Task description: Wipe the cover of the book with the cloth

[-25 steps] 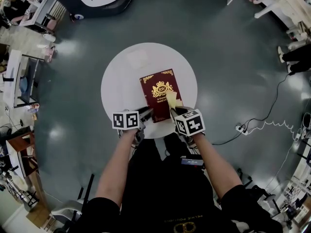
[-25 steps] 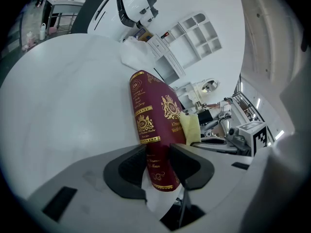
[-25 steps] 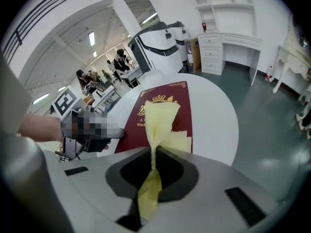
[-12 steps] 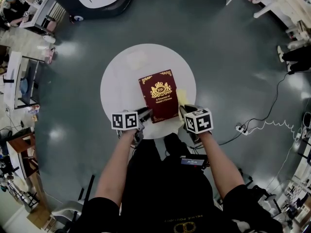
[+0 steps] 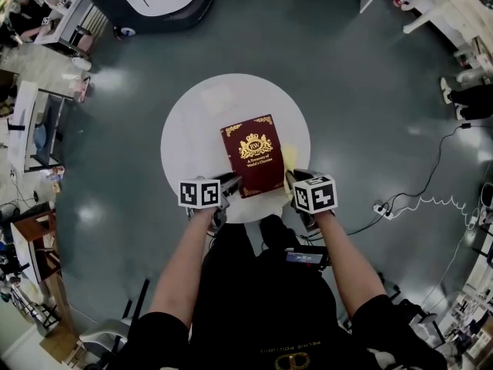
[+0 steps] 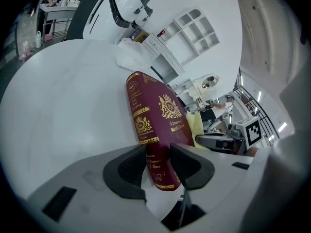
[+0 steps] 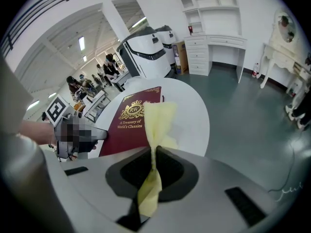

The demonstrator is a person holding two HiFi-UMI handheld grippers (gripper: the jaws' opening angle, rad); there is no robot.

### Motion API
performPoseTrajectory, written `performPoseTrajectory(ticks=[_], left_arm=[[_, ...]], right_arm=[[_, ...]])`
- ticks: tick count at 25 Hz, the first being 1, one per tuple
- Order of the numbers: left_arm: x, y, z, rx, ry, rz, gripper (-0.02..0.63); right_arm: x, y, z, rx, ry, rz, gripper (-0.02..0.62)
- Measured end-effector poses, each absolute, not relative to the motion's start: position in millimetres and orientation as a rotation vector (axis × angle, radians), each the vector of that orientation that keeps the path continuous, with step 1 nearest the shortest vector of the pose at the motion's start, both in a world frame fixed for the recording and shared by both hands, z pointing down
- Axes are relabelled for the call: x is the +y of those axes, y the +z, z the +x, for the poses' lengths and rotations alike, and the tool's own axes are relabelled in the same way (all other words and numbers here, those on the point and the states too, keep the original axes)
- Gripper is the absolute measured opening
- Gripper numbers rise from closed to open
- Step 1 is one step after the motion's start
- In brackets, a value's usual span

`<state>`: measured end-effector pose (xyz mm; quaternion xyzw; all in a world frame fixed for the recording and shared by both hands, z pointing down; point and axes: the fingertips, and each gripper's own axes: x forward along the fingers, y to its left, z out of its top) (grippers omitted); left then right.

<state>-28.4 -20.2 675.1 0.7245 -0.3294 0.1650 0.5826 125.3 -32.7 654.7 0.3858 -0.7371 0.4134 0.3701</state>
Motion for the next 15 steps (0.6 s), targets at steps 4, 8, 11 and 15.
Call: performPoseTrajectory(ticks=[4, 8, 11, 15], left_arm=[[-20.9, 670.6, -28.9, -0.761, 0.400, 1.707, 0.152], [-21.9, 660.1, -27.9, -0.753, 0.386, 1.745, 0.152], [-25.7, 649.1, -31.3, -0.781, 0.373, 1.771, 0.152], [-34.1, 629.1, -38.8, -0.860, 0.358, 1.824, 0.130]], right_arm=[[-34.8, 648.7, 124.5, -1.912, 1.067, 0.978, 0.078], [-41.5, 637.9, 124.9, -1.951, 1.053, 0.979, 0.079], [-49.2, 626.6, 123.3, -1.988, 1.025, 0.978, 0.079], [-60.6, 607.6, 120.1, -2.047, 0.970, 0.975, 0.078]])
